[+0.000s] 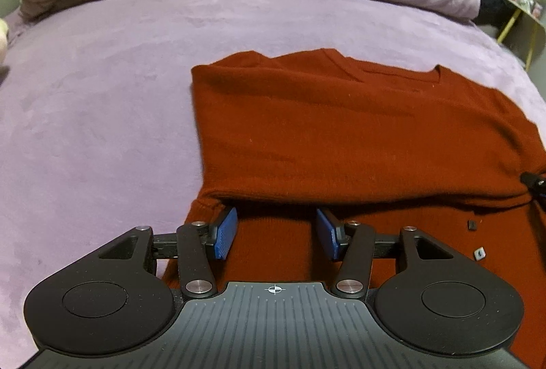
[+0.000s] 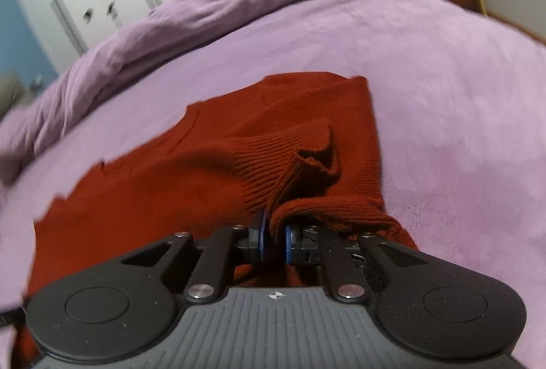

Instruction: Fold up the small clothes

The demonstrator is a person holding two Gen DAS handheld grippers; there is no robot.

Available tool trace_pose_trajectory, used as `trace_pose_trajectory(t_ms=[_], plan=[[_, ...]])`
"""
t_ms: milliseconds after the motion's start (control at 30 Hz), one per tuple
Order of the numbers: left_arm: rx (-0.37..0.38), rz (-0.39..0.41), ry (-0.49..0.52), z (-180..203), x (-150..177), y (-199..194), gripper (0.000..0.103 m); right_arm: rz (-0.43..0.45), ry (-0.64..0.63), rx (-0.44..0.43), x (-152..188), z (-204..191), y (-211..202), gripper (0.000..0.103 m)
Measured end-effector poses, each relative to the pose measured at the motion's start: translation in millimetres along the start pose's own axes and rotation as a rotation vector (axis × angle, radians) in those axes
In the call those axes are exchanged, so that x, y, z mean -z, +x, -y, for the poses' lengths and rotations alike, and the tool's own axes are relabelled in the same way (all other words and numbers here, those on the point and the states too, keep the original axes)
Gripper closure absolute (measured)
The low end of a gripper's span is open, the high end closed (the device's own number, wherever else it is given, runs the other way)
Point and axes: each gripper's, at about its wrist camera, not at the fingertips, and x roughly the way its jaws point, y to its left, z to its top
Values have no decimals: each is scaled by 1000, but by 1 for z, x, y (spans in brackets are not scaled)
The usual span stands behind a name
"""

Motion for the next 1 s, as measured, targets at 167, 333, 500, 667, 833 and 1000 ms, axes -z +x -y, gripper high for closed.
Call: trace_pose_trajectory(t_ms=[167,333,500,667,833,1000], plan=[[-23,-11,29,-1,8,-14,43,10,-99,21,11,-2,-35,68],[4,-40,70,-22,43,-54,41,5,-183,54,52,16,-100,58],[66,-87,56,-56,100,-105,37,-58,-83,41,100,59,-186,58],[122,-147,-8,-75,140,-132,38,-94,-44,39,125,78,-230,58],[236,-204,-194,-93,157,-136,50,-183,-4,-77,129,76,-226,58],[310,-260,-215,-101,161,-131,57,-220,-3,-92,130,78,-225,78]])
